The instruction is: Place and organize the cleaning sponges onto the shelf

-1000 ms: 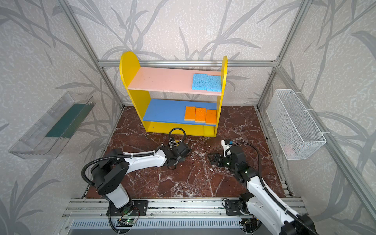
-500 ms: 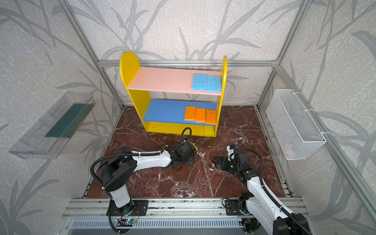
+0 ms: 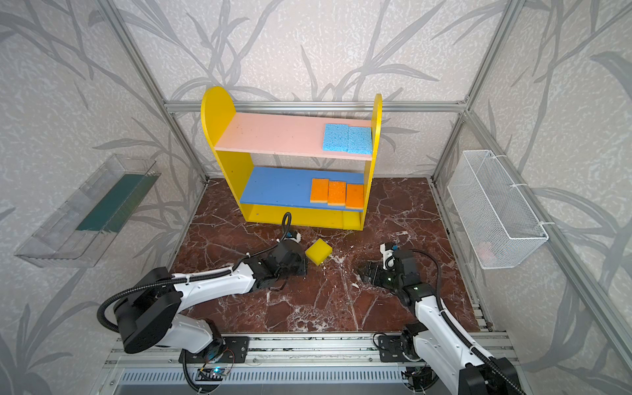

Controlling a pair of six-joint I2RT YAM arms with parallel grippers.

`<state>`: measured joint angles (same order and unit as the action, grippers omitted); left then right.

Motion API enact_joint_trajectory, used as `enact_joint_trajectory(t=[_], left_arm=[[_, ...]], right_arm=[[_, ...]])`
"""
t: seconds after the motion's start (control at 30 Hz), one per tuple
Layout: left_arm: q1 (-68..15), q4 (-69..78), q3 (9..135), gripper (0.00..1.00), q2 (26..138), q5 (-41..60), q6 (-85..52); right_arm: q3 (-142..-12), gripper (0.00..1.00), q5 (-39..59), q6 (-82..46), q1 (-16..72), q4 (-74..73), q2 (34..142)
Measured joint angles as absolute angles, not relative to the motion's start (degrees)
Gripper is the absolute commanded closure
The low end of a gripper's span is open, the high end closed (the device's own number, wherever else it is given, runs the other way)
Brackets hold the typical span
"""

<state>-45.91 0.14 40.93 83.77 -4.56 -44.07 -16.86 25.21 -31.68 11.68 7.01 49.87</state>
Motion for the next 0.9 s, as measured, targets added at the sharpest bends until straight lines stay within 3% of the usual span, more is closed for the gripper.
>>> enact_joint_trajectory(t=[0.07, 0.13, 0.23, 0.37, 0.7, 0.9], left_arm=[[-42.7, 1.5, 39.6, 0.73, 83.8, -3.3, -44.4], [-40.5, 2.7, 38.6, 0.62, 83.8, -2.5, -44.8], [-38.8, 4.3, 37.9, 0.55, 83.9, -1.1, -45.6], [-37.6, 8.0, 37.9, 0.51, 86.0, 1.0, -46.4], [-36.2, 19.0, 37.9, 0.55, 95.6, 9.2, -48.8], [-36.0, 22.5, 38.8, 0.65, 98.5, 11.7, -50.0]], right_arm=[[-16.9, 0.10, 25.5, -31.7, 11.7, 6.5, 50.7], [-16.9, 0.10, 25.6, -31.7, 11.7, 6.2, 51.3], [-16.9, 0.10, 25.5, -31.7, 11.7, 6.2, 51.7], [-16.9, 0.09, 25.5, -31.9, 11.7, 5.6, 52.2], [-18.3, 0.09, 25.3, -32.1, 11.7, 2.9, 56.7], [-18.5, 0.09, 25.3, -32.1, 11.7, 1.7, 59.2]])
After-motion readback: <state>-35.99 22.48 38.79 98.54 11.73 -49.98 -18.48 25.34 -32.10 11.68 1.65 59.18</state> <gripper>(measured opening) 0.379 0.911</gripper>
